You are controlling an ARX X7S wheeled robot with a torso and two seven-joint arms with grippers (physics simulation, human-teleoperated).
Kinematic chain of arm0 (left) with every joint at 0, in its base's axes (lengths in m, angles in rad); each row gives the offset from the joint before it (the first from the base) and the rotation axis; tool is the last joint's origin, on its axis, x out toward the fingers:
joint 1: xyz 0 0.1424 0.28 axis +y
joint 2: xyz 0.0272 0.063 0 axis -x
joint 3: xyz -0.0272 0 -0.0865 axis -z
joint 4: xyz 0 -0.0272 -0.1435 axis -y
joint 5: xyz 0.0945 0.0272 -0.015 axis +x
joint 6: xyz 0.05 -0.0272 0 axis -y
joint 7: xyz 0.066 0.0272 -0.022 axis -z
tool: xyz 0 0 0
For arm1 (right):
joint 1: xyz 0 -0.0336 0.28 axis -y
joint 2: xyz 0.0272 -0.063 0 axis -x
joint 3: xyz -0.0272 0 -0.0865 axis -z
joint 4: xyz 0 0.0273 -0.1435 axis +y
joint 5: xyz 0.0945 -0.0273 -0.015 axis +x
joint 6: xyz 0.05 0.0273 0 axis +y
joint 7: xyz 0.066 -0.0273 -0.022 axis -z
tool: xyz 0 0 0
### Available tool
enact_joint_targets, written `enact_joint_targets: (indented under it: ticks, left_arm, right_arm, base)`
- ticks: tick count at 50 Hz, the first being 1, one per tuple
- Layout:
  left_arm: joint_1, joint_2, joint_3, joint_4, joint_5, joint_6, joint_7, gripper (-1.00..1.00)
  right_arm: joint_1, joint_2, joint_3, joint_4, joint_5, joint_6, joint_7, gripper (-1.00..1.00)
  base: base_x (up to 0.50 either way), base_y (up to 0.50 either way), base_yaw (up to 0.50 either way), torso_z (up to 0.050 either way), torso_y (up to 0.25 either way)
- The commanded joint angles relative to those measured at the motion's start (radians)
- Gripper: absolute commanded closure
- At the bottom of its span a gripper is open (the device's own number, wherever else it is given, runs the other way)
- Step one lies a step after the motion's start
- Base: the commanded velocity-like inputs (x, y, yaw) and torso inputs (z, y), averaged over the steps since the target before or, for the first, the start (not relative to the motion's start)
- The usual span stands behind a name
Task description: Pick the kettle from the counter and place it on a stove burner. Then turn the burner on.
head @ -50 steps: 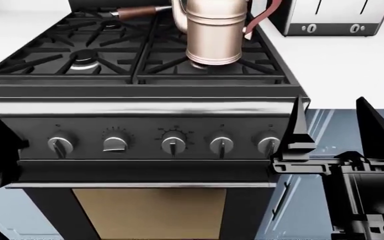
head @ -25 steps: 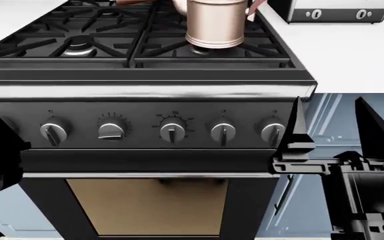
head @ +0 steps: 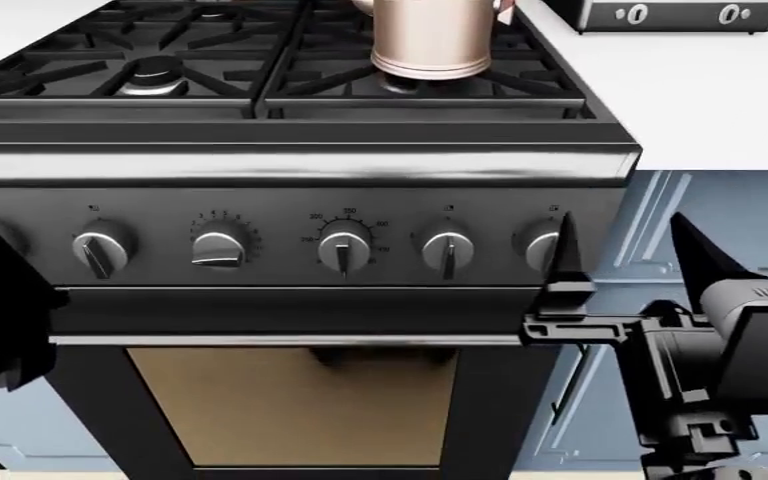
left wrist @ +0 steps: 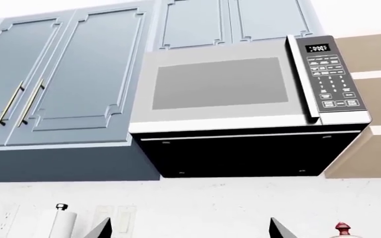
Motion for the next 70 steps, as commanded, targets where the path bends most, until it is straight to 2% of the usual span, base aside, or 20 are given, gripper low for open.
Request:
enact_joint_targets:
  ticks: [1, 13, 34, 47, 70]
  left_arm:
    - [-0.051, 0.003, 0.062, 0.001, 0.017, -0.004, -0.010, -1.00]
    - [-0.108, 0.007, 0.121, 0.001, 0.019, -0.014, -0.023, -1.00]
    - [-0.130, 0.017, 0.148, 0.001, 0.016, -0.021, -0.023, -1.00]
    - [-0.118, 0.030, 0.133, -0.004, 0.004, -0.032, -0.016, -1.00]
    - [-0.079, 0.028, 0.093, -0.007, 0.002, -0.028, -0.009, -1.00]
  right_arm:
    - [0.041, -0.012, -0.022, 0.050, 0.069, 0.086, 0.029, -1.00]
    - [0.059, -0.028, -0.051, 0.070, 0.106, 0.138, 0.045, -1.00]
    - [0.094, -0.073, -0.109, 0.161, 0.088, 0.160, 0.015, -1.00]
    - [0.120, -0.107, -0.113, 0.265, 0.080, 0.132, -0.033, -1.00]
    - [0.169, -0.131, -0.117, 0.324, 0.100, 0.148, -0.046, -1.00]
  base:
    - [0.00, 0.00, 0.00, 0.000, 0.000]
    - [0.00, 0.00, 0.00, 0.000, 0.000]
    - [0.00, 0.00, 0.00, 0.000, 0.000]
    - [0.00, 0.00, 0.00, 0.000, 0.000]
    - [0.00, 0.00, 0.00, 0.000, 0.000]
